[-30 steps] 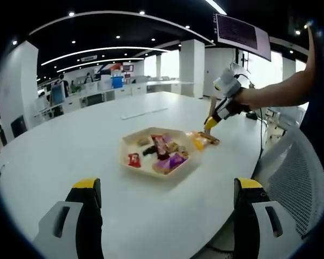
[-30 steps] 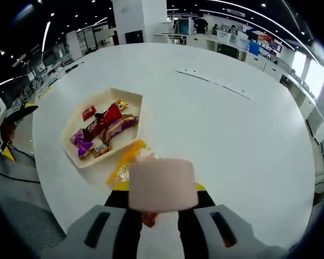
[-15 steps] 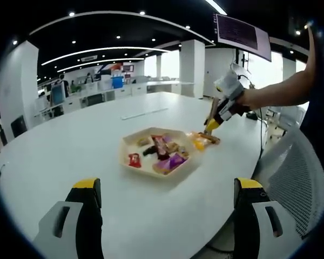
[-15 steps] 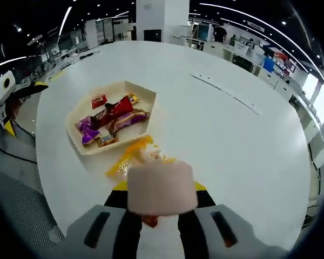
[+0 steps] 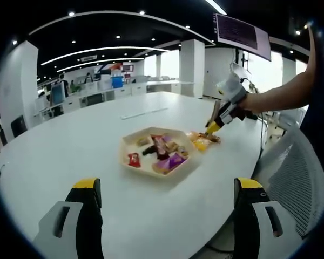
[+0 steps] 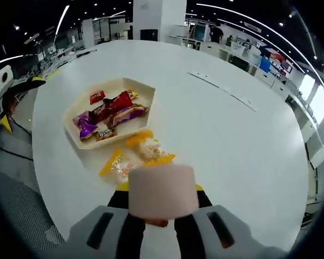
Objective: Place the target food into the container with the food tongs after gripping and lifting it, then release it inside without dropping or visibly crushing the food.
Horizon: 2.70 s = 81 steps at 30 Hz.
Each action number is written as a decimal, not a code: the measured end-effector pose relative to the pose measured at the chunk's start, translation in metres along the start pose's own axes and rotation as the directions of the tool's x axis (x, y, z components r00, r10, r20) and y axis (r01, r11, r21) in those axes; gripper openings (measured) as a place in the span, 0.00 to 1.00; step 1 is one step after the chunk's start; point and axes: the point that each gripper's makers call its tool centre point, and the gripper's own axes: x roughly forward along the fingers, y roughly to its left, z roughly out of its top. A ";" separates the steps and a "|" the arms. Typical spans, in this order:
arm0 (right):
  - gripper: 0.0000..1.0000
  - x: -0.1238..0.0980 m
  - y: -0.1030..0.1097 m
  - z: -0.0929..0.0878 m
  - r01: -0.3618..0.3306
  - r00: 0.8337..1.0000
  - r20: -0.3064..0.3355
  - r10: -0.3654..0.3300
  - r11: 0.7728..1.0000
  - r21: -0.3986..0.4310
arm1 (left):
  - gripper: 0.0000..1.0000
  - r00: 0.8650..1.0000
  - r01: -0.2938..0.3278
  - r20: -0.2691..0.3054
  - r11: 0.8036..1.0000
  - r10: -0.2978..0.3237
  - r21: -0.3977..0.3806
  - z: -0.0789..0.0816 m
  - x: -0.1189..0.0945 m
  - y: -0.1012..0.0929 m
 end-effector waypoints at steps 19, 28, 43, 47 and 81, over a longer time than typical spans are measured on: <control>0.19 -0.003 -0.004 -0.009 -0.018 1.000 0.002 0.018 0.998 -0.064 | 0.99 1.000 0.002 -0.006 1.000 -0.002 0.002 -0.001 0.000 0.000; 0.18 -0.002 -0.004 -0.008 -0.041 0.999 0.002 0.042 0.998 -0.039 | 0.99 1.000 0.002 -0.005 1.000 -0.002 -0.002 -0.001 0.000 0.000; 0.18 -0.023 -0.032 0.019 -0.040 0.999 0.022 0.042 0.997 -0.067 | 1.00 1.000 0.010 0.000 1.000 -0.010 0.006 -0.001 0.001 -0.001; 0.18 -0.030 -0.039 0.030 -0.046 0.998 0.033 0.049 0.995 -0.086 | 1.00 1.000 0.010 -0.002 1.000 -0.010 0.006 -0.001 0.001 -0.001; 0.18 -0.068 -0.064 0.111 -0.079 0.991 0.093 0.099 0.977 -0.199 | 1.00 1.000 0.004 0.014 1.000 -0.004 0.000 0.003 0.000 0.000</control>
